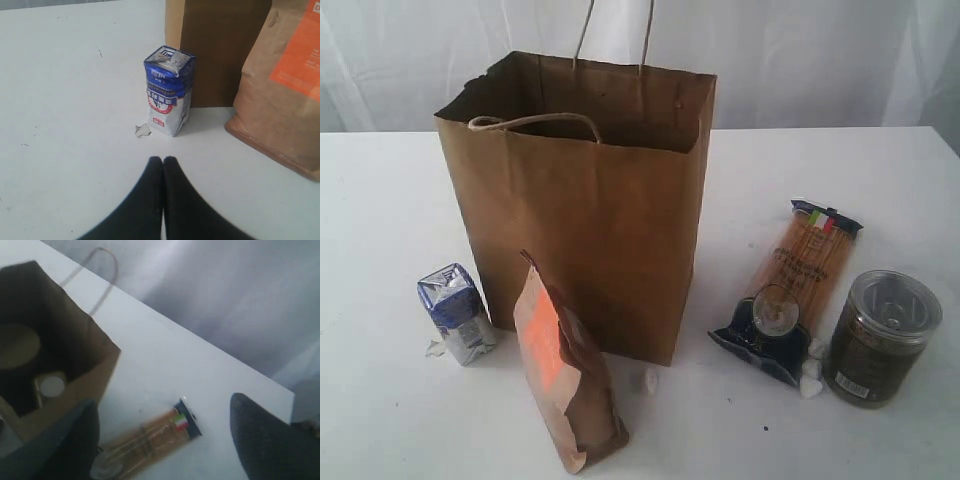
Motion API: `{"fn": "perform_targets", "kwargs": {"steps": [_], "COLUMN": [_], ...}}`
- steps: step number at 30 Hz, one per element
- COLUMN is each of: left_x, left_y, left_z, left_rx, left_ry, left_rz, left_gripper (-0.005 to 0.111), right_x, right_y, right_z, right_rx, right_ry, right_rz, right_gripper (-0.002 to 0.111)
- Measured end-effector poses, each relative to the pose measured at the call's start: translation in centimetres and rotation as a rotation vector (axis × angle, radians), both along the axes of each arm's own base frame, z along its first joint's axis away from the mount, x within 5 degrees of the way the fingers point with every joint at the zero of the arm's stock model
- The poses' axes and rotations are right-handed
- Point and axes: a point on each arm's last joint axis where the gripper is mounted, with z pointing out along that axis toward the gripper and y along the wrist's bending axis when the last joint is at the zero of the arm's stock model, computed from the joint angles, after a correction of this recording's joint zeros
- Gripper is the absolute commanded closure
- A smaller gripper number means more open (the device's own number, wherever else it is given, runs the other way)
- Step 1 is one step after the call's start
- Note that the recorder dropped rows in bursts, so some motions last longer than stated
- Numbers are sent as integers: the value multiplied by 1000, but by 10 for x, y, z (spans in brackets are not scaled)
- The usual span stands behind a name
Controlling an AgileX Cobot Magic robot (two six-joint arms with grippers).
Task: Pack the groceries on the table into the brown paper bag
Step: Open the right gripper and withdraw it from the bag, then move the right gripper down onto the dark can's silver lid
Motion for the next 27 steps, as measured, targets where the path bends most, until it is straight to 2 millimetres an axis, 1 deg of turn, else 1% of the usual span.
{"fn": "perform_targets", "kwargs": {"steps": [3, 9, 13, 18, 22, 27], "left_x": [0, 0, 0, 0, 0, 0], "left_y": [0, 0, 0, 0, 0, 0], "left_z": [0, 0, 0, 0, 0, 0], "left_rx": [2, 3, 3, 3, 3, 3], "left_ry": [3, 5, 5, 5, 5, 5], "left_rz": [1, 1, 1, 1, 1, 1], "left_gripper": [106, 106, 106, 106, 106, 106], "right_x": [-6, -21, -30, -33, -36, -41], "right_y": [-9, -20, -26, -28, -30, -33], "right_z": [-1, -6, -16, -45, -73, -103], "right_rx": [-30, -20, -17, -42, -63, -90], "right_ry": [2, 8, 32, 110, 187, 267], "right_rz": [-48, -72, -86, -104, -128, -153], "right_gripper": [40, 40, 40, 40, 40, 40]}}
